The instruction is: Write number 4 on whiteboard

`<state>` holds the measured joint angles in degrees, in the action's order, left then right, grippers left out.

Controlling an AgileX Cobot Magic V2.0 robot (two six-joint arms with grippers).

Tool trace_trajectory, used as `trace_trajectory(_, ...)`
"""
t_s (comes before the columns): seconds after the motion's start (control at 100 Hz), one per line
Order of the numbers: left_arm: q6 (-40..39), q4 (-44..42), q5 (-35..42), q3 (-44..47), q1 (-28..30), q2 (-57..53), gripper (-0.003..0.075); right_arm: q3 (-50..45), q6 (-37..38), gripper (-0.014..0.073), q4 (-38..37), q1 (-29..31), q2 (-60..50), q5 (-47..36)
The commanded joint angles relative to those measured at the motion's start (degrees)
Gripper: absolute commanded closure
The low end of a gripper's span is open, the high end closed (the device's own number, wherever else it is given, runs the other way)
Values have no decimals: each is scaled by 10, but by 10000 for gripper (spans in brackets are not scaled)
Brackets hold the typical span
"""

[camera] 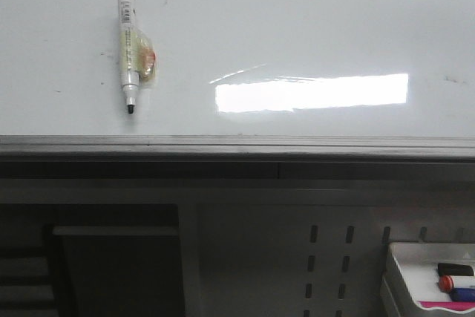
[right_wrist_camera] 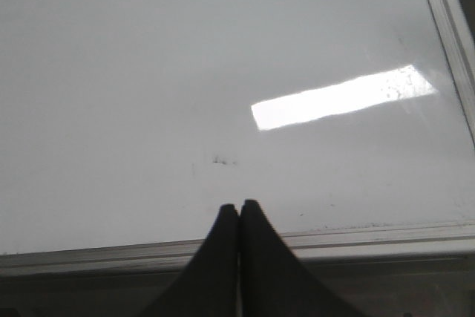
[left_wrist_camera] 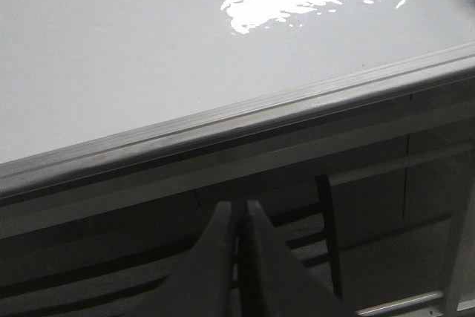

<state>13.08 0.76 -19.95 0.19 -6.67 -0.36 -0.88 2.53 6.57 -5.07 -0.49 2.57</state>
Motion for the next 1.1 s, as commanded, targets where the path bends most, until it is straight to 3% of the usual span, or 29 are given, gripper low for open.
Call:
trace_trajectory(0.0,-6,-3,22,20,1,-14,741,-10,-1,659,4,3,-9,-45)
trace_trajectory(0.12,-6,-4,39,20,1,-14,741,-10,-1,659,6,3,-9,-45)
trace_trajectory(0.21,-7,46,108,20,1,-14,741,-10,-1,659,18,3,-9,-53)
trace_trajectory(0.25,-9,104,136,20,1,-14,741,-10,-1,659,35,3,-9,-60)
trace_trajectory(0.36,-25,396,199,20,1,-14,741,-8,-1,659,77,3,-9,-71)
trace_trajectory(0.47,-25,531,236,20,1,-14,741,0,-1,659,108,3,-9,-83)
trace_trajectory(0.61,-25,644,209,17,1,-14,741,23,-1,659,137,3,-9,-76)
trace_trajectory(0.75,-2,597,159,-15,1,-11,741,79,-1,659,135,3,-9,4)
trace_trajectory(0.9,2,468,98,-100,1,35,741,161,-15,659,94,3,13,115)
trace_trajectory(1.09,14,311,-38,-248,1,175,734,256,-120,655,84,3,87,193)
